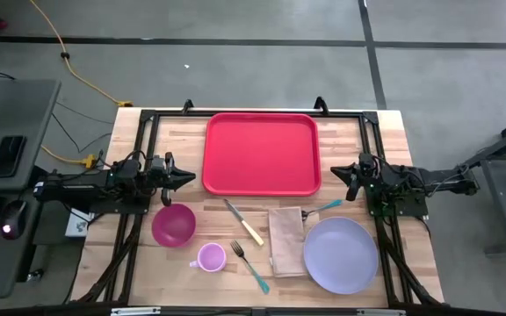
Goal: Set up tray
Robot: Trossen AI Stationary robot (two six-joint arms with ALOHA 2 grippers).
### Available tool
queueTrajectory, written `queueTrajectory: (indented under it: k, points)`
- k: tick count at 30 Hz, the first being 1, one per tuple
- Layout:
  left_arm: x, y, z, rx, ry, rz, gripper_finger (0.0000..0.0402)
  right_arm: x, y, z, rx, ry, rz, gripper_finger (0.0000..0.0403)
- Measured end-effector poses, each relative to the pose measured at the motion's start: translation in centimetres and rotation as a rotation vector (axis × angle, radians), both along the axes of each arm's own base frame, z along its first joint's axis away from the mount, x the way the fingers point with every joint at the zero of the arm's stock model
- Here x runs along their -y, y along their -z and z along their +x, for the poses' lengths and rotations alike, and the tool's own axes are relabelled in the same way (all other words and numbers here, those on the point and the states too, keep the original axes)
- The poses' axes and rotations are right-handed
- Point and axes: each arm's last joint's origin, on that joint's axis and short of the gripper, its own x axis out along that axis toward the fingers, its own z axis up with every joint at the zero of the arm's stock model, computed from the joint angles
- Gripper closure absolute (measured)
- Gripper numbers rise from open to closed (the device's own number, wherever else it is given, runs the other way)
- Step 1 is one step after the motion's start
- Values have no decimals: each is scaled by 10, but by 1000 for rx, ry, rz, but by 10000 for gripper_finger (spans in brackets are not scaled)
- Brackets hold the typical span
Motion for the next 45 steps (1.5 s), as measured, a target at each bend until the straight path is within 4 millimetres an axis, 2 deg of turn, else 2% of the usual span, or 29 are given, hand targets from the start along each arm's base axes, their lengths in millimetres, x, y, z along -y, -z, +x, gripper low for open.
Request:
queueTrajectory:
  k: [38,45]
  points:
    - [0,0,0,0,0,-2,339,0,0,0,0,0,0,402]
    - [0,0,0,16,2,-135,339,0,0,0,0,0,0,402]
